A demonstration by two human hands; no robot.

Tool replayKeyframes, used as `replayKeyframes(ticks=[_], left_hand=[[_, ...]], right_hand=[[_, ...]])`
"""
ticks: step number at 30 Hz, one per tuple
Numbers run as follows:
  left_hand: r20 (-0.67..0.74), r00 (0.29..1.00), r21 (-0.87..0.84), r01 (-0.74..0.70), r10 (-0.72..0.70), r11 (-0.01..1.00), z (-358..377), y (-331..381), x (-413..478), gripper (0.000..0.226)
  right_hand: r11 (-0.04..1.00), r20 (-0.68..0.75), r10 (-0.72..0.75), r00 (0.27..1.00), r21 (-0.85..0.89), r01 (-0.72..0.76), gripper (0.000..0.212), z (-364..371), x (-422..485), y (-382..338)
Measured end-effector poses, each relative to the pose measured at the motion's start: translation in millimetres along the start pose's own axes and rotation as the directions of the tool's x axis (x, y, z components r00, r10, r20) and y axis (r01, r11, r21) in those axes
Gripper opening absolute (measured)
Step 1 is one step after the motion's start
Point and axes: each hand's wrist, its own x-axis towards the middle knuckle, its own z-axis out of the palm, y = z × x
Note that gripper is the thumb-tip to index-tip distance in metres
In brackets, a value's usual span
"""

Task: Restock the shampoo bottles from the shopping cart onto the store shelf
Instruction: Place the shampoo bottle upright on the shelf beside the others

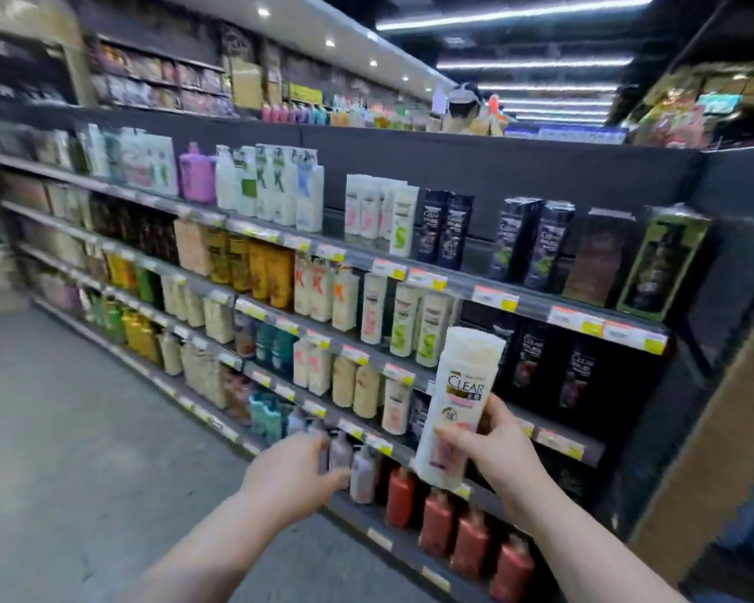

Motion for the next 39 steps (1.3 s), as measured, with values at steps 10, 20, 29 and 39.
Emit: replayKeyframes(ticks=[10,20,29,39], left_hand=[[-0.077,0.988,0.01,0.138,-0.137,0.99,-61.3,-118.2,64.1,0.042],[-0.121,0.976,0.028,0.184,-0.179,0.983,-113.4,-186.8,208.2,0.05],[-0.103,0.99,-0.004,0.093,-0.093,0.996,-152.4,-202.2,363.0,0.06],[-0.084,0.959,0.032,-0.269,0.271,0.963,-161.1,-169.0,512.9,0.062]], right_hand=[[0.999,0.13,-0.023,0.991,-0.041,0.028,0.039,142.3,90.9,-20.2],[0.999,0.205,-0.031,0.978,-0.035,0.039,0.044,234.8,251.2,-19.3],[0.997,0.148,-0.058,0.987,-0.037,0.064,0.042,270.9,403.2,-32.7],[0.979,-0.163,-0.153,0.975,-0.162,0.127,0.045,245.1,496.3,-44.1]])
